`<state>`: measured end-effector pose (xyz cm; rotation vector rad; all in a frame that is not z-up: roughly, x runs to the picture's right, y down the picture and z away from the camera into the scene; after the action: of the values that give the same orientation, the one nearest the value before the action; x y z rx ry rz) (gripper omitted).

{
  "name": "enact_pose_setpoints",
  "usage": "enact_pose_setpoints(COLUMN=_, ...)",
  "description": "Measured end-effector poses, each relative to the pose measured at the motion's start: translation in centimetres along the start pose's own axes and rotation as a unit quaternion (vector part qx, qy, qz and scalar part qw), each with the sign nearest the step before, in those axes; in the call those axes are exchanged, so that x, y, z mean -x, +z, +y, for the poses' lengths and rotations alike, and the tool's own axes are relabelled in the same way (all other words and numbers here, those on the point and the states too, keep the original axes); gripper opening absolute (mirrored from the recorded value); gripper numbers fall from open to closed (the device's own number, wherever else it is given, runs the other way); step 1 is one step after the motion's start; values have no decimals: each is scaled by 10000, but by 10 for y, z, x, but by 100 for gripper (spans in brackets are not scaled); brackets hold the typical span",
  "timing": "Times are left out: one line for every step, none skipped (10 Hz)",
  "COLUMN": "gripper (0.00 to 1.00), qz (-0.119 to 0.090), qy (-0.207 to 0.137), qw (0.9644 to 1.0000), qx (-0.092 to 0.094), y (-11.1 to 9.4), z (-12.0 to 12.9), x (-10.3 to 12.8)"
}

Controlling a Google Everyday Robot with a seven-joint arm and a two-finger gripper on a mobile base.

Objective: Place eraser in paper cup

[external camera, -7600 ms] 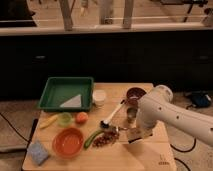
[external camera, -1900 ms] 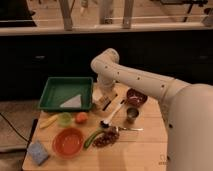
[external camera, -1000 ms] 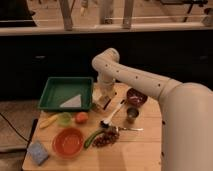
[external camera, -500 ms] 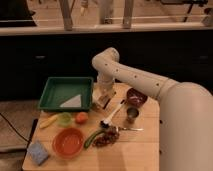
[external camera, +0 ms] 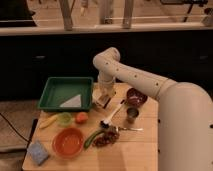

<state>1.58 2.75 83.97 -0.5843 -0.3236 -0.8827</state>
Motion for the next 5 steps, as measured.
enact_pose_setpoints(gripper=0, qz=-9, qy=-14, qw=10000, qx=1, y=1, z=0, x=-1)
enact_pose_setpoints(gripper=0, qz=-20, qy=-41, qw=10000, qx=0, y=1, z=-1, x=-2)
enact_pose_setpoints(gripper=0, qz=-27, qy=-63, qw=10000, qx=-2, y=1, z=-2, x=-3)
enact_pose_setpoints(gripper=0, qz=-38, qy=-82, qw=10000, qx=-5, y=2, z=-2, x=-4)
enact_pose_setpoints(gripper=0, qz=-55, qy=-98, qw=9999, qx=-5, y=3, z=-2, x=-4)
